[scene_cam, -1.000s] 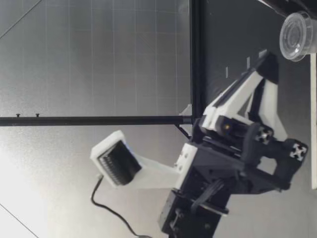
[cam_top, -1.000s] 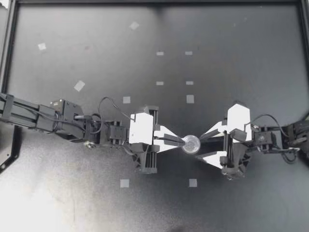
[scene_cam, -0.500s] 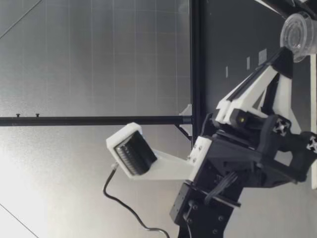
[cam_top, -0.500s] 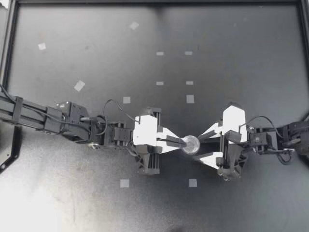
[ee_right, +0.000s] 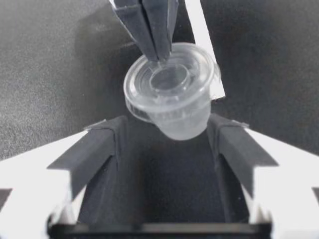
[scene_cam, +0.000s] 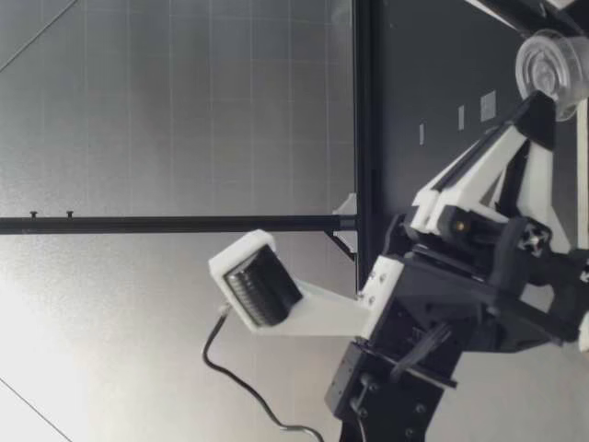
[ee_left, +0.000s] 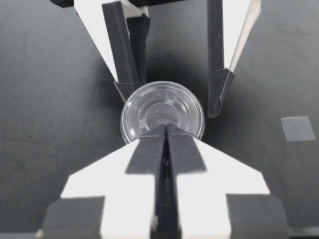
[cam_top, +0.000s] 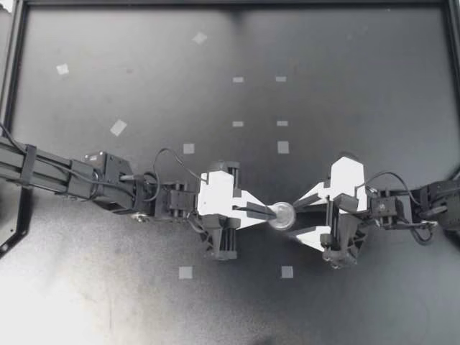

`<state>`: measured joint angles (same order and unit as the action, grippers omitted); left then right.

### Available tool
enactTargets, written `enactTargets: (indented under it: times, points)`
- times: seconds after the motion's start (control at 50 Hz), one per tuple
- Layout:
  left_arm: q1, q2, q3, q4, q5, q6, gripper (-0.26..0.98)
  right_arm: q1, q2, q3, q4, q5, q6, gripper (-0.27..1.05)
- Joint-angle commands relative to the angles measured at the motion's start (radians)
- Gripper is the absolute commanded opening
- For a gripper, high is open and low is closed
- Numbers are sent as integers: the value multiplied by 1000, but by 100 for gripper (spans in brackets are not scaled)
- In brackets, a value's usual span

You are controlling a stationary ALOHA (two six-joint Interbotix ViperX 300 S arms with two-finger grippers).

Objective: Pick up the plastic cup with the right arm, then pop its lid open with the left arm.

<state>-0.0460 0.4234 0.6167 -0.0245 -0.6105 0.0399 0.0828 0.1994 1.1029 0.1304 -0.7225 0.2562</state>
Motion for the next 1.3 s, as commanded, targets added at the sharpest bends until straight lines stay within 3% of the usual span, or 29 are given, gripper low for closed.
enactTargets:
  times: [0.0, 0.52, 0.84, 1.0, 1.16, 1.28]
  points:
    - [2, -12, -6, -2, -6, -3, 2, -6, -8, -18, -2, -9, -2, 64]
    - [3, -20, -8, -2, -6, -5, 2, -6, -15, -57, -5, 143, -35, 61]
    - [3, -37, 11, -3, -6, -9, 2, -6, -23, -81, -8, 224, -55, 36]
    - [3, -115, 72, -11, -5, -17, 2, -6, -60, -63, -11, 238, -57, 34]
    - [2, -222, 158, -124, -11, -97, 2, -6, -143, -34, -28, 156, -69, 34]
    - [3, -298, 233, -224, -15, -336, 3, -6, -238, 37, -69, -54, -115, 34]
